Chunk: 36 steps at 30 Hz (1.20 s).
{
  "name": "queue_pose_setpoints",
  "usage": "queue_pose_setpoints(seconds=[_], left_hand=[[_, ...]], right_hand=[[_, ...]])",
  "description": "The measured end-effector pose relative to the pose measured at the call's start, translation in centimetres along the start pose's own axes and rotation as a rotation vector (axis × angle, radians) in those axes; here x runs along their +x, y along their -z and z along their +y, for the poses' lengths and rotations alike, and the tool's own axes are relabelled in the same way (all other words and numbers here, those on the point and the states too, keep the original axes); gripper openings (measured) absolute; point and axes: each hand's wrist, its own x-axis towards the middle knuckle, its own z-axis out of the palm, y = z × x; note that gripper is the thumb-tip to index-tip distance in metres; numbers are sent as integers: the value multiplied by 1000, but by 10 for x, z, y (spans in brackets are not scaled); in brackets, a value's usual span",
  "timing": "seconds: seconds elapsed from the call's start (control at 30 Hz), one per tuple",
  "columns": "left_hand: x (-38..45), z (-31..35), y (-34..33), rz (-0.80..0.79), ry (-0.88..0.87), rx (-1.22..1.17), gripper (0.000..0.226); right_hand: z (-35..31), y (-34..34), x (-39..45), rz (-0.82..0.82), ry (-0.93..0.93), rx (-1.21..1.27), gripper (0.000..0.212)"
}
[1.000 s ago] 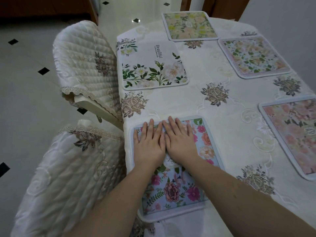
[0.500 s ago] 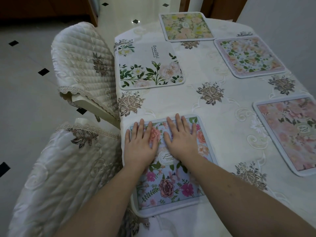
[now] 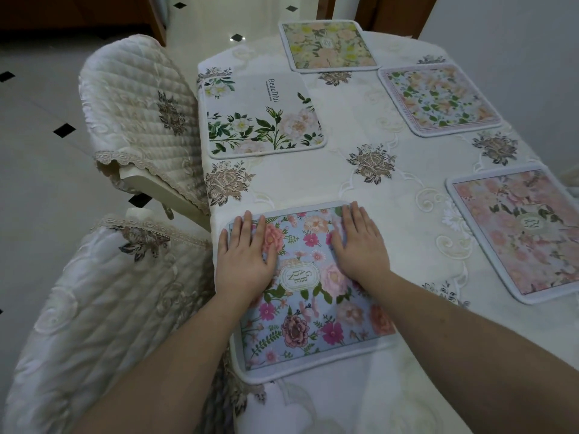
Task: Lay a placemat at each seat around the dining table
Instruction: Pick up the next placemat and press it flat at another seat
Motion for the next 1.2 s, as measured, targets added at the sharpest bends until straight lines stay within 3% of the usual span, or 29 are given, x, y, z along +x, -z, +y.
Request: queue_pose_setpoints(seconds=[0.17, 0.27, 0.37, 0.57, 0.93, 1.2], left_hand=[[-5, -14, 4, -49, -162, 29, 72], [-15, -26, 7, -90, -135, 32, 69], [-22, -13, 11, -89, -62, 94, 62], [-62, 39, -14, 0, -152, -36, 59], [-75, 31, -18, -8, -123, -39, 63], [-91, 10, -11, -7, -86, -11, 68]], right_hand=[[23, 10, -13, -20, -23, -13, 61], [20, 11, -26, 12, -14, -14, 66], [-6, 1, -44, 59, 56, 16, 61], [-71, -21, -75, -68, 160, 64, 71], [-60, -24, -84, -27, 154, 18, 62], [-9, -18, -101, 28, 57, -4, 58]])
